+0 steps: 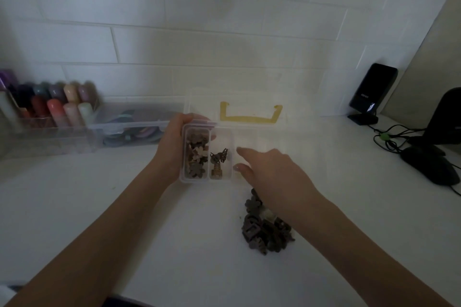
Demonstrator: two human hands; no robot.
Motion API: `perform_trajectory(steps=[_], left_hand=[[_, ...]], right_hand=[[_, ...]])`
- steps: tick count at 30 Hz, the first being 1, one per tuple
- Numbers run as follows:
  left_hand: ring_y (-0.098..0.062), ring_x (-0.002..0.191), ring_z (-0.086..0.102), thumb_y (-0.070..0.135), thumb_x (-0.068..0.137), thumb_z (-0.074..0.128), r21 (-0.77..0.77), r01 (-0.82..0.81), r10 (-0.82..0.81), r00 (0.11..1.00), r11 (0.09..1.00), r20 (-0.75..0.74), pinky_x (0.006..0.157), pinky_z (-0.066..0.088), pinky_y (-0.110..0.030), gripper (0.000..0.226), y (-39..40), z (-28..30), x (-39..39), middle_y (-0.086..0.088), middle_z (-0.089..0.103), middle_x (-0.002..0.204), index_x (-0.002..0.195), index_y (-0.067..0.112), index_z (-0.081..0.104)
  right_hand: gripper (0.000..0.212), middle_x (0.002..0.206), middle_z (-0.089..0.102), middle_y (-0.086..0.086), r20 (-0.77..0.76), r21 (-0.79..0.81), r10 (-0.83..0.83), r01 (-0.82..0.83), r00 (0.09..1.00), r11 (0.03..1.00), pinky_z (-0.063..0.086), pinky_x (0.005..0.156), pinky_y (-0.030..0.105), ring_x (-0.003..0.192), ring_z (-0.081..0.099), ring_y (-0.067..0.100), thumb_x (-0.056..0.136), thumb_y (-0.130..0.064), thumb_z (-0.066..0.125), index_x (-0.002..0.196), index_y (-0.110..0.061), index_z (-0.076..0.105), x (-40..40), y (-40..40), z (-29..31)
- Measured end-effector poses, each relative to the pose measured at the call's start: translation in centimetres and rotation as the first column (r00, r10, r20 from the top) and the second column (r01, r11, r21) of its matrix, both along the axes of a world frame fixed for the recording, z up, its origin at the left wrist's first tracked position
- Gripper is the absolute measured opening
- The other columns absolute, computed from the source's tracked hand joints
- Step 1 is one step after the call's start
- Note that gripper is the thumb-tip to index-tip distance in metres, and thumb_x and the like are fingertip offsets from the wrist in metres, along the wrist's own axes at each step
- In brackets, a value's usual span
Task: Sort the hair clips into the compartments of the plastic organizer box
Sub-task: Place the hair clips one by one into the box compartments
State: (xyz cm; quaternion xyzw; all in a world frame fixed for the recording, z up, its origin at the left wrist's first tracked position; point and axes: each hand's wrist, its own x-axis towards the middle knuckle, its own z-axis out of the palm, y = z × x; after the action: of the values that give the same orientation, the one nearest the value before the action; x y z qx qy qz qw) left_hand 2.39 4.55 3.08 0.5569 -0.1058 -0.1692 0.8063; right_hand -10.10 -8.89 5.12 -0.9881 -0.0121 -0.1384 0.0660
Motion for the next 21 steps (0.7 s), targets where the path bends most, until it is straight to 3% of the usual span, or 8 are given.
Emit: perform_trajectory(steps=[2, 4, 7, 10, 14, 21], left_hand=[[-0.019, 0.062, 0.06, 0.031, 0.085, 0.039, -0.012, -0.012, 0.013, 0.999, 1.0, 0.05, 0.066, 0.044, -0.029, 0.031, 0.0, 0.0, 0.0, -0.005, 0.063, 0.068, 0.067, 0.018, 0.061], [-0.018, 0.06, 0.061, 0.028, 0.085, 0.038, -0.015, -0.002, 0.004, 0.994, 1.0, 0.105, 0.064, 0.044, -0.028, 0.031, -0.1, -0.1, -0.1, -0.003, 0.063, 0.064, 0.067, 0.017, 0.061], [-0.017, 0.06, 0.062, 0.029, 0.083, 0.041, 0.022, 0.0, -0.003, 0.994, 1.0, 0.107, 0.063, 0.045, -0.027, 0.027, -0.2, -0.1, 0.1, -0.002, 0.064, 0.063, 0.069, 0.017, 0.06], [-0.016, 0.06, 0.063, 0.031, 0.082, 0.044, 0.051, 0.007, -0.011, 0.996, 0.999, 0.084, 0.063, 0.045, -0.028, 0.024, -0.2, -0.2, 0.2, -0.002, 0.064, 0.065, 0.069, 0.019, 0.06], [-0.016, 0.058, 0.062, 0.031, 0.081, 0.045, 0.043, 0.014, -0.016, 0.999, 0.999, 0.049, 0.064, 0.044, -0.028, 0.025, -0.2, -0.2, 0.1, -0.001, 0.064, 0.062, 0.063, 0.021, 0.059], [-0.015, 0.059, 0.063, 0.03, 0.084, 0.042, 0.025, 0.011, -0.013, 0.998, 1.0, 0.067, 0.064, 0.045, -0.027, 0.026, -0.2, -0.1, 0.0, -0.001, 0.065, 0.063, 0.069, 0.018, 0.058]], right_hand=[[0.028, 0.087, 0.055, 0.005, -0.033, -0.041, -0.065, 0.063, 0.997, 0.997, 0.042, 0.063, 0.028, 0.075, 0.056, 0.023, 0.098, -0.018, 0.04, 0.124, -0.016, 0.051, 0.1, 0.3, -0.3], [0.034, 0.095, 0.058, 0.006, -0.117, -0.066, -0.119, 0.112, 0.986, 0.991, 0.038, 0.064, 0.026, 0.083, 0.058, 0.024, 0.095, -0.011, 0.04, 0.126, -0.017, 0.052, 0.2, 0.1, -0.4], [0.037, 0.115, 0.06, 0.004, -0.236, -0.093, -0.129, 0.11, 0.963, 0.99, 0.04, 0.07, 0.026, 0.098, 0.06, 0.023, 0.094, -0.013, 0.04, 0.127, -0.022, 0.055, 0.0, 0.0, -0.1], [0.039, 0.123, 0.06, 0.0, -0.33, 0.047, -0.087, 0.109, 0.94, 0.993, 0.049, 0.08, 0.029, 0.094, 0.061, 0.021, 0.094, -0.02, 0.04, 0.128, -0.031, 0.056, -0.2, -0.7, 1.1], [0.023, 0.106, 0.064, -0.002, -0.258, 0.166, -0.092, 0.138, 0.962, 0.976, 0.047, 0.071, 0.025, 0.074, 0.057, 0.014, 0.088, -0.029, 0.056, 0.109, -0.032, 0.064, 0.0, -1.4, 1.5], [0.018, 0.084, 0.051, -0.01, -0.164, 0.139, -0.136, 0.159, 0.977, 0.977, 0.043, 0.067, 0.025, 0.076, 0.054, 0.012, 0.086, -0.033, 0.06, 0.104, -0.033, 0.064, 0.2, -0.9, 0.9]])
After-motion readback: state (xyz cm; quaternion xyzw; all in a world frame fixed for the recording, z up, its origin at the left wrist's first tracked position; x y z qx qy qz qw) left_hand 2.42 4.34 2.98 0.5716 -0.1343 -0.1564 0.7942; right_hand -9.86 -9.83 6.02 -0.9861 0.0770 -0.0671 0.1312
